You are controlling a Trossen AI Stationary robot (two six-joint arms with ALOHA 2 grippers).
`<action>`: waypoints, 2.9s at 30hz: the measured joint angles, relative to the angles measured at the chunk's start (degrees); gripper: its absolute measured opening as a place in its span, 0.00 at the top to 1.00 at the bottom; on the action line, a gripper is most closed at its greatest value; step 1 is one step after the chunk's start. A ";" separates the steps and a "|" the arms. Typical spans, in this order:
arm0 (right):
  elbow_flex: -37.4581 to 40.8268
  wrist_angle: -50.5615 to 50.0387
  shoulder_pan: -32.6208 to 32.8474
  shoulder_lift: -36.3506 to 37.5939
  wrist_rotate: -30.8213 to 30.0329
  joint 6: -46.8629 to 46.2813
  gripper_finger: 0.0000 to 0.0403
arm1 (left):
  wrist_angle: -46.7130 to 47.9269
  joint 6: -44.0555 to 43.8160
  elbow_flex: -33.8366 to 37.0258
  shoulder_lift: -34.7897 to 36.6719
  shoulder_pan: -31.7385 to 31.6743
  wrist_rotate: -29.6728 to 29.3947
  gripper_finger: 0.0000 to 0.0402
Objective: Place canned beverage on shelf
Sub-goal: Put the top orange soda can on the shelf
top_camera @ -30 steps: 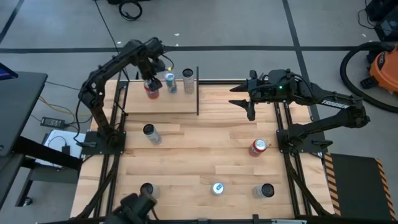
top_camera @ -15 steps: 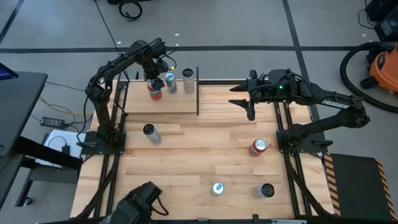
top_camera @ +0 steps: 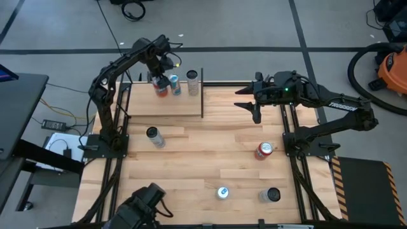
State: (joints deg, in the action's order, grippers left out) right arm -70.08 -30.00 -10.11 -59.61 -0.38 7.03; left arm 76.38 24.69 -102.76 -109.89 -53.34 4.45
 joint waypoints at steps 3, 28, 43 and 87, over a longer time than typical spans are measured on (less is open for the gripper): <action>0.00 -0.42 0.00 0.00 0.00 -0.37 0.46 | 0.31 0.00 0.00 0.00 -0.15 0.15 0.28; 0.00 -0.66 0.01 0.00 0.00 -3.12 0.46 | -0.97 -1.54 0.02 -0.48 -4.25 2.26 0.28; 0.00 -0.66 0.00 0.00 0.00 -3.08 0.46 | 0.08 -3.02 0.07 -1.14 -4.16 0.42 0.28; 0.00 -0.55 0.02 -0.02 0.00 -3.66 0.46 | 2.77 -2.40 0.09 -1.55 -3.73 0.31 0.21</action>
State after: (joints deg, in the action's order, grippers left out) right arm -70.08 -30.55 -10.09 -59.63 -0.38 3.36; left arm 79.15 22.28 -102.67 -111.44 -57.07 4.75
